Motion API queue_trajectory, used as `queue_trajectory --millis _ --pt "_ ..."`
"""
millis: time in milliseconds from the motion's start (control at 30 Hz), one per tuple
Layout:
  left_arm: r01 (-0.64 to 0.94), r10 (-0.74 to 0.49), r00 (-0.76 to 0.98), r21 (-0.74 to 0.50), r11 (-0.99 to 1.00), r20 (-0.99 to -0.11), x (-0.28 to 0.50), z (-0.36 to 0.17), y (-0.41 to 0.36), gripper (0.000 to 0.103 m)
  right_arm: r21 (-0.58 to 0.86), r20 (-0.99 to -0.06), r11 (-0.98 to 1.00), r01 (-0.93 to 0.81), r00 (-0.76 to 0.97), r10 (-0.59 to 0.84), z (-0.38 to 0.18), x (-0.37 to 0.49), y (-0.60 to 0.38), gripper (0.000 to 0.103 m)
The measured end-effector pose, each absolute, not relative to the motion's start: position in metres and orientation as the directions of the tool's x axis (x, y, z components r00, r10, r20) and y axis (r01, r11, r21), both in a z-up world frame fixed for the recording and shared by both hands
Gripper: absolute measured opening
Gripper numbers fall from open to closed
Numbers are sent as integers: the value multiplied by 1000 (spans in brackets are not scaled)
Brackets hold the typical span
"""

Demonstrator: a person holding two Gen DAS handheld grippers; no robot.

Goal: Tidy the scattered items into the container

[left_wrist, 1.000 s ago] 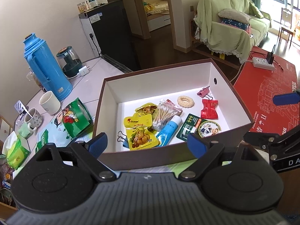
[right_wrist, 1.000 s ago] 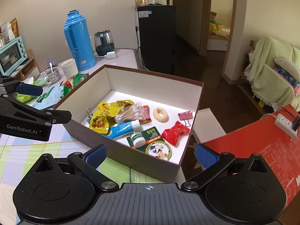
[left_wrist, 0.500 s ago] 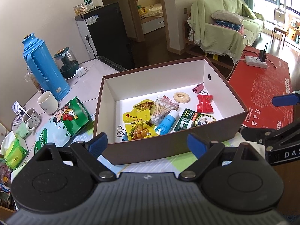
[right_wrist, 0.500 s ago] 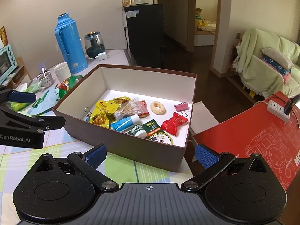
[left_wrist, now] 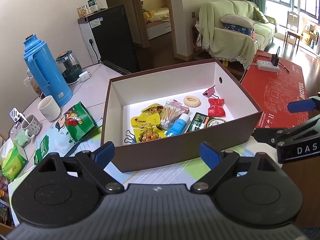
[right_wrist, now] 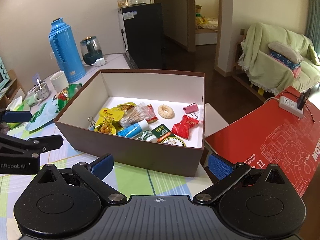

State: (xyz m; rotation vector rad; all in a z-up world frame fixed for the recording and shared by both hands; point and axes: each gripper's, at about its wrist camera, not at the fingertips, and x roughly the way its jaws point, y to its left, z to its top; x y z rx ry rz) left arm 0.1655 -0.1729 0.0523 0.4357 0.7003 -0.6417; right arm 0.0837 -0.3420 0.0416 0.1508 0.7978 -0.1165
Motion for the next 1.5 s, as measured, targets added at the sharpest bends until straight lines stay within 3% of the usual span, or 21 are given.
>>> queue_trajectory --millis 1500 --pt "662 -398 576 122 739 -714 141 31 -135 90 67 -739 983 173 670 -68 33 67 -317 103"
